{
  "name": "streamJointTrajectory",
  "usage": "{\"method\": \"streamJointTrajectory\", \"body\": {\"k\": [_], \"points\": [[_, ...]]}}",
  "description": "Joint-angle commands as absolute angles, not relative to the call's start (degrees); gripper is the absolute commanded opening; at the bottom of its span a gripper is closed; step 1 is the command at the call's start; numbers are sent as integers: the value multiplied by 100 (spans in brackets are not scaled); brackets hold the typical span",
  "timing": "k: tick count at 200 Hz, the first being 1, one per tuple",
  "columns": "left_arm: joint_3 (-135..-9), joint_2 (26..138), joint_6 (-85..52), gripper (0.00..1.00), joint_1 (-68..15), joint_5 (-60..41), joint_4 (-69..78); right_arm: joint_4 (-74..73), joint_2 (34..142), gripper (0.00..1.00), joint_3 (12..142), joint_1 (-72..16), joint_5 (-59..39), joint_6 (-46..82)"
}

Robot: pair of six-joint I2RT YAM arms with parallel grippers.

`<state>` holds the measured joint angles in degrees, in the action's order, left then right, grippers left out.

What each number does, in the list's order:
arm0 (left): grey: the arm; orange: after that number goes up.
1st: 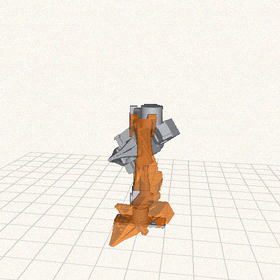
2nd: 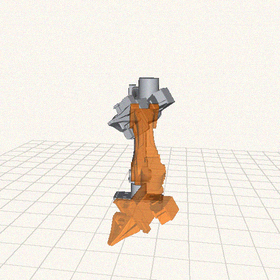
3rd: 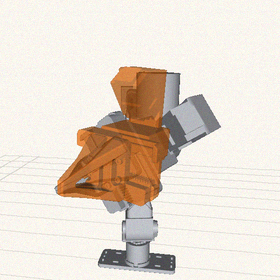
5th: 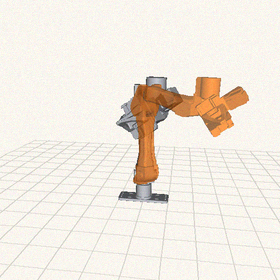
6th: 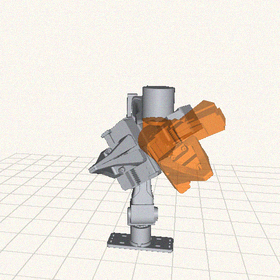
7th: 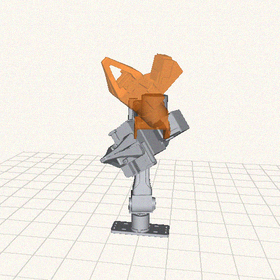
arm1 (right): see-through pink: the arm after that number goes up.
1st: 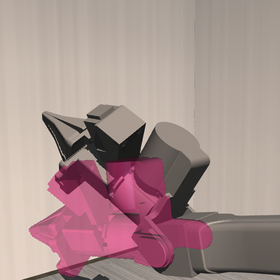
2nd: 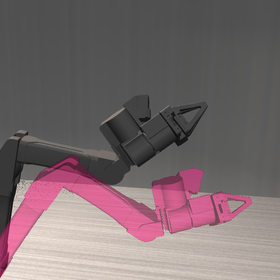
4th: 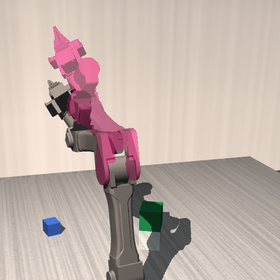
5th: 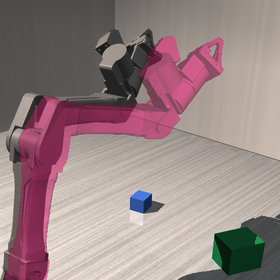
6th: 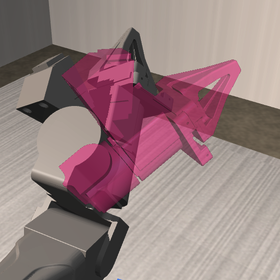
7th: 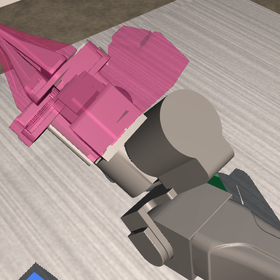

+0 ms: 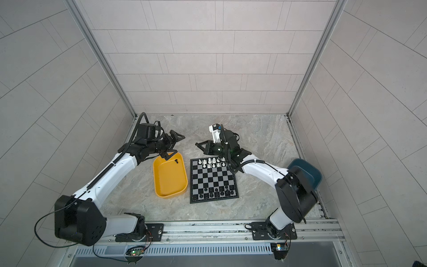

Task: Set up the chess pieces on the board
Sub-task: 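Close the right gripper on the pawn while the left gripper releases it, then lower the black pawn onto a near-row square and open the right gripper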

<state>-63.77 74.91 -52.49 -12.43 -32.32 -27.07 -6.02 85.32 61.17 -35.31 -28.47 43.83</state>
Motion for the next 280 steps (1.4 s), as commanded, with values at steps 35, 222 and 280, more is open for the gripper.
{"method": "streamJointTrajectory", "body": {"k": [35,222,280], "points": [[-5853,6346,-2238,100,-1222,-1104,-4632,5532,8513,0,7788,-4578,-703,1766],[-5410,5985,-2198,100,-1162,-1262,-4661,5862,11476,0,9123,-5936,-659,2092],[-5434,6001,-2193,100,-1167,-1238,-4693,5960,11609,0,9145,-5924,-597,2048]]}}
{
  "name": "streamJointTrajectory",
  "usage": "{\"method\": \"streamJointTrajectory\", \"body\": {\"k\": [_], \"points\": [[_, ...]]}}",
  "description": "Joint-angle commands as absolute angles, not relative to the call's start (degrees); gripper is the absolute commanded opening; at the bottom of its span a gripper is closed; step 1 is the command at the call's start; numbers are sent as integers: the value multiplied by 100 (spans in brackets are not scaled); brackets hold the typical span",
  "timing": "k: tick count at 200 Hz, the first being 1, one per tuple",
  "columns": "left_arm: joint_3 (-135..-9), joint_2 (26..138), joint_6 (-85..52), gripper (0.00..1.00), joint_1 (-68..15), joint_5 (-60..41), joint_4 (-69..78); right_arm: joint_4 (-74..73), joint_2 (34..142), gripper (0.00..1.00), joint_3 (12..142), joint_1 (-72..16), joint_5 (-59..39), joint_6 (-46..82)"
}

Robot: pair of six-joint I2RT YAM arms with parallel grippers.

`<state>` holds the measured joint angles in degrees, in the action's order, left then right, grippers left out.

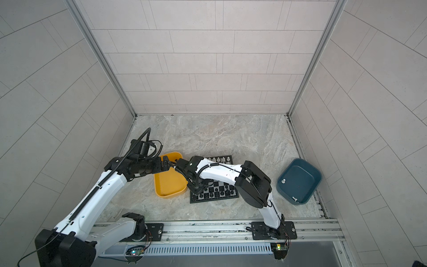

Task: Set up the chess pieces on the board
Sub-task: 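Lower the black pawn onto a near-row square and open the right gripper, then lift the right gripper off the board while the left gripper lowers into the tray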

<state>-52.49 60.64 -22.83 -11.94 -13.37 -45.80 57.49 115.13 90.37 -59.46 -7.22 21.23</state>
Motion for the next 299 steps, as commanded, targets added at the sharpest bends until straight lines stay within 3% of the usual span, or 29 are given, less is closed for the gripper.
{"method": "streamJointTrajectory", "body": {"k": [1,66,140,171,222,248,299], "points": [[-5437,6002,-2195,100,-1159,-1239,-4693,5959,11610,0,9147,-5924,-598,2048],[-5423,6014,-2189,100,-1160,-1244,-4694,5920,11654,16,9237,-5906,-587,1998],[-5414,6066,-2215,100,-1160,-1250,-4661,5911,11215,20,9393,-5756,-585,2013],[-5354,6330,-2286,100,-1160,-1729,-4286,5525,10206,37,9328,-5267,-632,2106],[-5605,7794,-3270,69,-1254,-1648,-3830,4057,8195,64,7701,-4001,-1373,2389],[-5834,8594,-3665,59,-1337,-1383,-3526,3170,7137,74,6744,-3614,-1541,2345],[-6225,9477,-4265,50,-1440,-618,-3249,3041,6365,77,6219,-3151,-1992,2263]]}}
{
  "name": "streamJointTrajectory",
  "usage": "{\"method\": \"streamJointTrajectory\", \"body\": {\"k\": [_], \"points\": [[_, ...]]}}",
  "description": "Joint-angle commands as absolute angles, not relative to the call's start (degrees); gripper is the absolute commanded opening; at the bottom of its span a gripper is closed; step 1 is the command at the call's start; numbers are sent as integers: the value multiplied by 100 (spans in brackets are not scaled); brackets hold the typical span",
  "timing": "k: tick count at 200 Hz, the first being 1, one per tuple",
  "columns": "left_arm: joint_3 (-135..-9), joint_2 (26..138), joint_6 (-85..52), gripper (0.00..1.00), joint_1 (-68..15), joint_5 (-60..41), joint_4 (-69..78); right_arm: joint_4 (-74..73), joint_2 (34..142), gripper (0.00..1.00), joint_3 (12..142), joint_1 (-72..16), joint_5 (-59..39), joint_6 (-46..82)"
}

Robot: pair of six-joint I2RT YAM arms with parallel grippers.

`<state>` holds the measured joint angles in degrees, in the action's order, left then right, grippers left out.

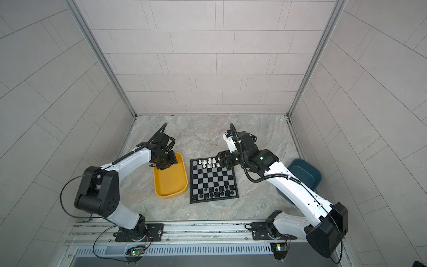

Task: Set up the chess pieces on the board
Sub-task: 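Lift the right gripper off the board while the left gripper lowers into the tray, then close the left gripper on the last black piece in the yellow tray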

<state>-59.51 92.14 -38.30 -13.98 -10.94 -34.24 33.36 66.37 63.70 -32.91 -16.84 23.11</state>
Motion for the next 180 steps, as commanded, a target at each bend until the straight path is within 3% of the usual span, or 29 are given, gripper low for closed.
{"method": "streamJointTrajectory", "body": {"k": [1,66,180], "points": [[-6228,9489,-4277,49,-1441,-608,-3242,3037,6360,77,6208,-3136,-2002,2265],[-6473,10024,-4387,43,-1641,-81,-3128,2833,5933,77,5776,-2335,-2725,2384],[-6512,10594,-4535,38,-1732,308,-2918,2656,5891,76,5558,-2254,-2909,2488]]}}
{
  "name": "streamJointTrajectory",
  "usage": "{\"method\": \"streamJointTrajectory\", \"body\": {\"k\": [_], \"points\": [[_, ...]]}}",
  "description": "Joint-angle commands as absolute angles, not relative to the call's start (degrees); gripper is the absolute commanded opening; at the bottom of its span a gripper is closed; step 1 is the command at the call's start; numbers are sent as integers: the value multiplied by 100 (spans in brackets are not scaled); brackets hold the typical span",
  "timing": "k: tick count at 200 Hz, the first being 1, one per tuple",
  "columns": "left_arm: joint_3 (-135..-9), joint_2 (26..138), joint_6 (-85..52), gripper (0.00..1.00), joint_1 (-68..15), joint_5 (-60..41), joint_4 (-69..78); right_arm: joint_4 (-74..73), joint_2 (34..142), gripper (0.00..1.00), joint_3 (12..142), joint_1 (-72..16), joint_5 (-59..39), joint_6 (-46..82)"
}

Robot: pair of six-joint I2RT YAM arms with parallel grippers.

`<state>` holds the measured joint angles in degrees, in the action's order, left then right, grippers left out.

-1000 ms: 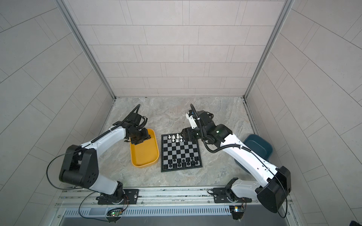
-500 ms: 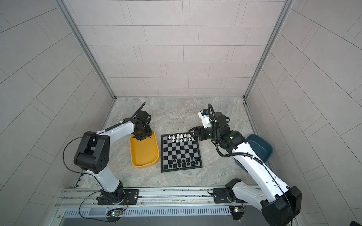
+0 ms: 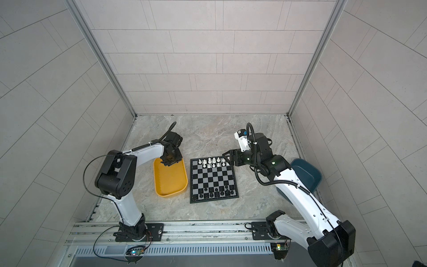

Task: Set up the chess pieces on the board
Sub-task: 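Close the left gripper on the last black piece in the yellow tray, then carry the black piece over the board with the left gripper while the right gripper approaches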

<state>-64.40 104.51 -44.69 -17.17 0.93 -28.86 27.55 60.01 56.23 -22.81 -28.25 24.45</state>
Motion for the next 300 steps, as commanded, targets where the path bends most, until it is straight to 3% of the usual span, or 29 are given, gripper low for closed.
{"method": "streamJointTrajectory", "body": {"k": [1,112,164,240,300], "points": [[-6512,10597,-4535,38,-1736,308,-2918,2655,5894,76,5561,-2252,-2909,2488],[-6466,10621,-4522,22,-1731,257,-2793,2575,5909,74,5470,-2224,-2938,2532],[-6337,9577,-5034,19,-1566,-539,-3451,2265,5910,75,5398,-2277,-2897,2747],[-6089,8093,-5869,18,-1440,-2303,-3948,-346,7473,70,5172,-4027,-2358,3239],[-5867,7637,-6752,19,-1617,-2801,-3700,-908,8860,66,5921,-4743,-2165,3133]]}}
